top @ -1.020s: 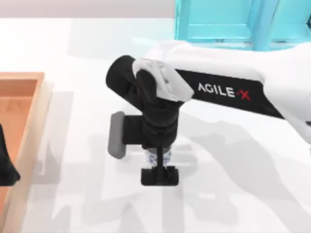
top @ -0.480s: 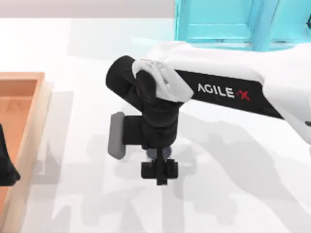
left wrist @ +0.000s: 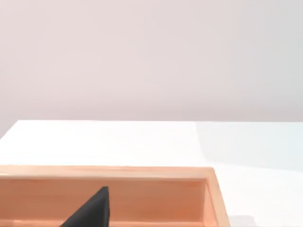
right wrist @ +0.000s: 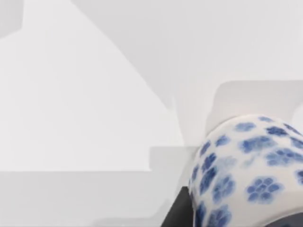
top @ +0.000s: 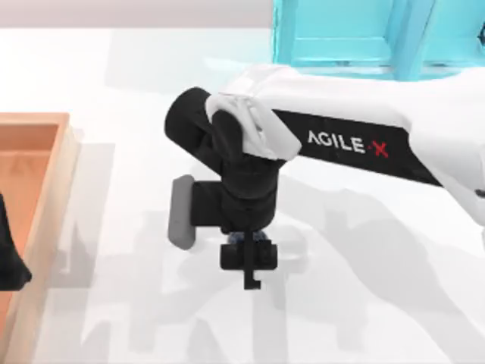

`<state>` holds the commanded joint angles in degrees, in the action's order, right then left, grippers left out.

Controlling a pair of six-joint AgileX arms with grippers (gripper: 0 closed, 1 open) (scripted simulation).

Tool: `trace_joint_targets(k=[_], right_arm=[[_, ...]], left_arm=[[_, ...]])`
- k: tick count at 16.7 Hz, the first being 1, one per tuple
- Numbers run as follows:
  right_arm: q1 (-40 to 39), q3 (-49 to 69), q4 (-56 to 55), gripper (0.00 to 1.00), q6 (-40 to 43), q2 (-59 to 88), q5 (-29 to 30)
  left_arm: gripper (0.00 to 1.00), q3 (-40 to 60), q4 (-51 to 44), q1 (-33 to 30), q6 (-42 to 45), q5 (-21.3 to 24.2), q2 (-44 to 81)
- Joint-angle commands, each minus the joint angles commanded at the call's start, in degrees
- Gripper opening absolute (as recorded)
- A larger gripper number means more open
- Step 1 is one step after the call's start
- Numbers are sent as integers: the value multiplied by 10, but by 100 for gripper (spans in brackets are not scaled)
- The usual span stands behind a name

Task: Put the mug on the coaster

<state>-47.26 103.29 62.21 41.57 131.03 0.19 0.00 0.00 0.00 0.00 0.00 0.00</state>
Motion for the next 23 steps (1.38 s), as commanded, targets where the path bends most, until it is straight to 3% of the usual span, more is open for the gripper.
trace_joint_targets(k=[9, 12, 16, 23], right_arm=[[3, 0, 0, 0, -1, -1, 0], [41, -2, 4, 0, -14, -12, 0], [178, -13, 20, 0, -58, -39, -1], [535, -55, 63, 0, -160, -106, 0]], left_arm=[[100, 0, 0, 0, 0, 0, 0], [100, 0, 0, 0, 0, 0, 0], [100, 0, 0, 0, 0, 0, 0], [100, 0, 0, 0, 0, 0, 0]])
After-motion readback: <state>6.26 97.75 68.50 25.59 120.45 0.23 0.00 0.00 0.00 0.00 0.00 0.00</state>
